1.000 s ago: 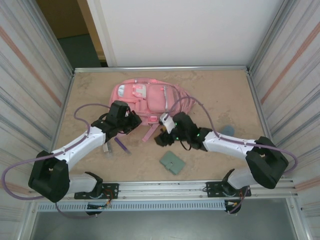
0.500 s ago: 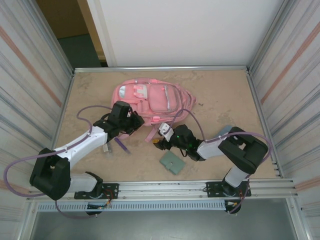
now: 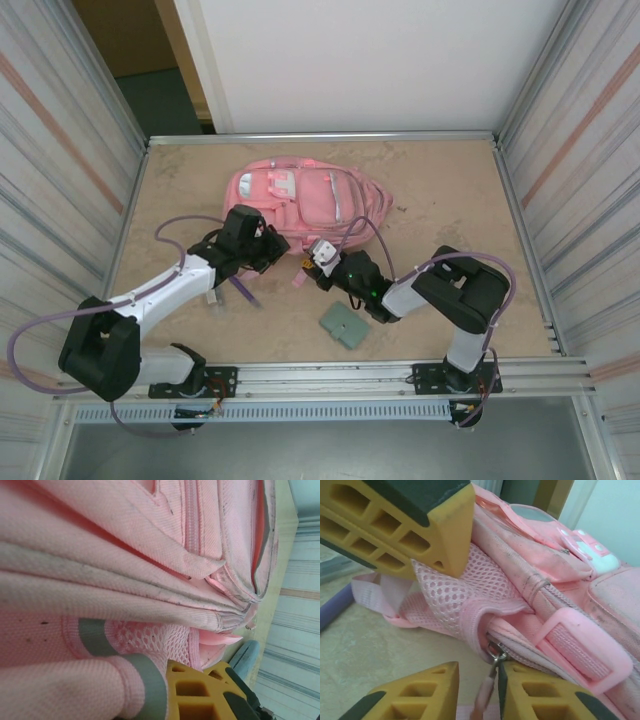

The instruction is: Pack books, pencil case, and school supplies into a backpack

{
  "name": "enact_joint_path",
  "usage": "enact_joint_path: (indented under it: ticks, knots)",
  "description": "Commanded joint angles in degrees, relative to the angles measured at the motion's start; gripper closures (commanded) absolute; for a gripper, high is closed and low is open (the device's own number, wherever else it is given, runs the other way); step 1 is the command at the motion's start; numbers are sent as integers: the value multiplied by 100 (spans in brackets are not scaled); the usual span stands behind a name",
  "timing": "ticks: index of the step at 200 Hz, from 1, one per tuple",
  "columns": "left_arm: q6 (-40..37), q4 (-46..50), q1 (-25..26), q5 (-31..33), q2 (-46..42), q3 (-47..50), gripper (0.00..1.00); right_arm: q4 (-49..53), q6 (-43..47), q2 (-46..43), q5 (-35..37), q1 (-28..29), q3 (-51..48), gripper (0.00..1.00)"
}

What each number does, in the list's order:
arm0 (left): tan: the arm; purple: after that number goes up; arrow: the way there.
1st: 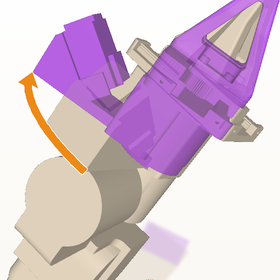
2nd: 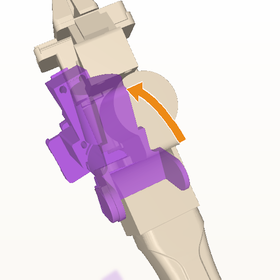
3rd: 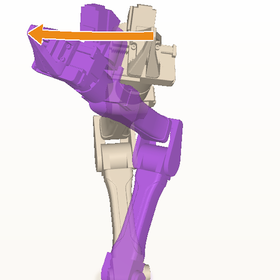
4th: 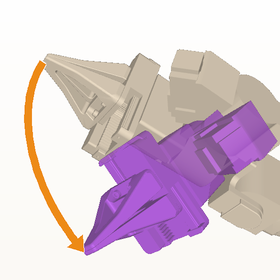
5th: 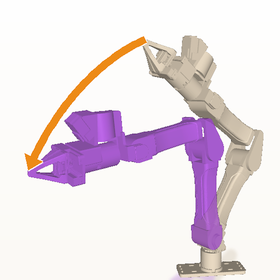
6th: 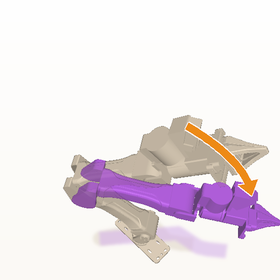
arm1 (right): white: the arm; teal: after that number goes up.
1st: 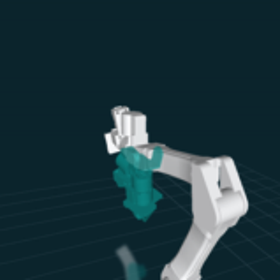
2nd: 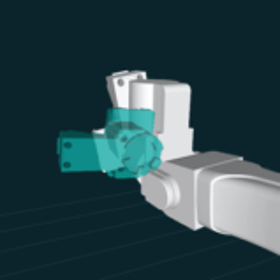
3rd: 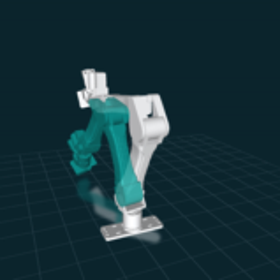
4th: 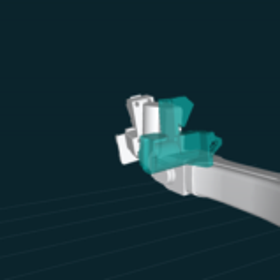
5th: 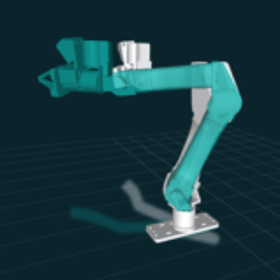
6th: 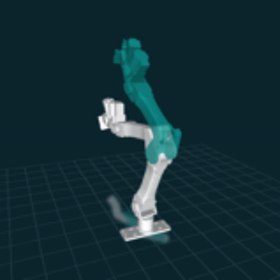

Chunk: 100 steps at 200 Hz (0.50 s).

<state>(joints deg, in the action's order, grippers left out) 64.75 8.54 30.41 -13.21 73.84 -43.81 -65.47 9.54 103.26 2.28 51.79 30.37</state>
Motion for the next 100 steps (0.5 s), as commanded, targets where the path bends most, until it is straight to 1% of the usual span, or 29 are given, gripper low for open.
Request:
enact_joint_path:
  ticks: [1,15,23,37,62,81,100]
  knots:
    - [83,-311,78,-81,-312,31,100,-430,-61,-2,470,50,24,77]
    - [15,-258,78,-55,-338,3,100,-240,-87,-2,619,63,52,81]
    - [11,-237,71,-17,-345,-19,100,-310,-65,26,766,77,21,85]
    - [26,-221,65,38,-359,-22,100,-518,-42,17,923,77,-77,87]
    - [-83,-195,45,69,-348,-92,100,-477,-66,-48,974,77,-170,97]
    - [-123,-118,3,162,-353,-104,100,-489,-58,-55,1017,77,-219,100]
    - [-127,-154,-97,122,-353,-62,100,-459,-203,-139,1122,72,-311,100]
